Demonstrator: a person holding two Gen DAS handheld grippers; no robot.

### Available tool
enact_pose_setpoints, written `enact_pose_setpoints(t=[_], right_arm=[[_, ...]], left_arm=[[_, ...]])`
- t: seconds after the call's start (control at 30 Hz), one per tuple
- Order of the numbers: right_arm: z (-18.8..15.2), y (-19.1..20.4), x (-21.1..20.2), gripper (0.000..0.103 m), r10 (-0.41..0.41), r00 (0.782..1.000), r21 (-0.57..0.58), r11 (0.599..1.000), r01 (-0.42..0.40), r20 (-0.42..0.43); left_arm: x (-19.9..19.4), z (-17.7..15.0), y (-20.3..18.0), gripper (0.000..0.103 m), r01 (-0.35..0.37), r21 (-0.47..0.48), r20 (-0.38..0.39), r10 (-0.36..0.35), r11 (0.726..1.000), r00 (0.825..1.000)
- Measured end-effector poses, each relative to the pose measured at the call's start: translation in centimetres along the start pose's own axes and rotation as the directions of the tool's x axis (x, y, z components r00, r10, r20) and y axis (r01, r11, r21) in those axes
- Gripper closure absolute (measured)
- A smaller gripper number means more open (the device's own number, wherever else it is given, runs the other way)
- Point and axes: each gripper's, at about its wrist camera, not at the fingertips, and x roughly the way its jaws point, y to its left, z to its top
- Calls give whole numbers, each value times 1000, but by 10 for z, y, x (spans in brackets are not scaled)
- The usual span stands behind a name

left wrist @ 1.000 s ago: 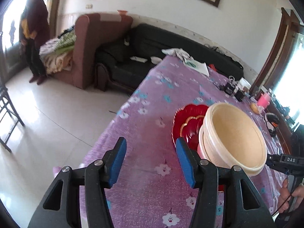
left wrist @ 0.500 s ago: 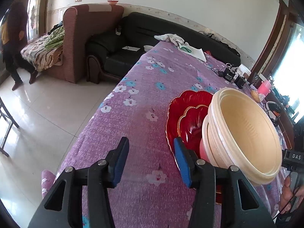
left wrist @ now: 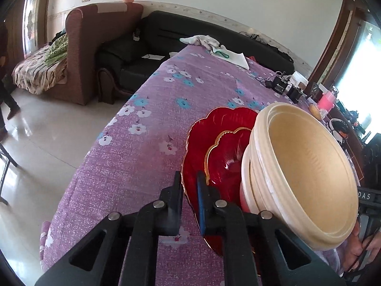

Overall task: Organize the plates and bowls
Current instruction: 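Grasp the rim of the red plate stack with both grippers, then slide the whole stack with both grippers onto the tablecloth and open them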

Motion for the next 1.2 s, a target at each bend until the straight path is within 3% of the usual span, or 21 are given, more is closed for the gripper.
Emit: enact_pose_setpoints(t=[0.37, 0.63, 0.87, 1.0, 1.1, 1.2], right_arm=[[-8, -27, -34, 89, 14, 998, 41, 999, -16, 53], [-8, -84, -94, 89, -18, 985, 135, 991, -5, 171], [-14, -139, -143, 90, -120, 954, 219, 974, 59, 275], [-17, -163, -151, 90, -170, 938, 254, 963, 92, 303], [-21, -176, -151, 90, -164, 938, 270, 960, 79, 307], [-23, -176, -146, 90, -177, 933, 255, 962, 97, 312]], left_arm=[[4, -2, -49, 95, -2, 52, -18, 3, 999, 1000], [25, -2, -141, 94, 42, 165, -59, -33, 985, 998], [56, -10, -216, 93, 75, 257, -95, -52, 963, 994], [74, -19, -231, 92, 69, 276, -113, -39, 959, 993], [73, -26, -236, 92, 36, 299, -55, -20, 954, 998], [71, -25, -236, 89, 31, 292, -44, -19, 956, 999]])
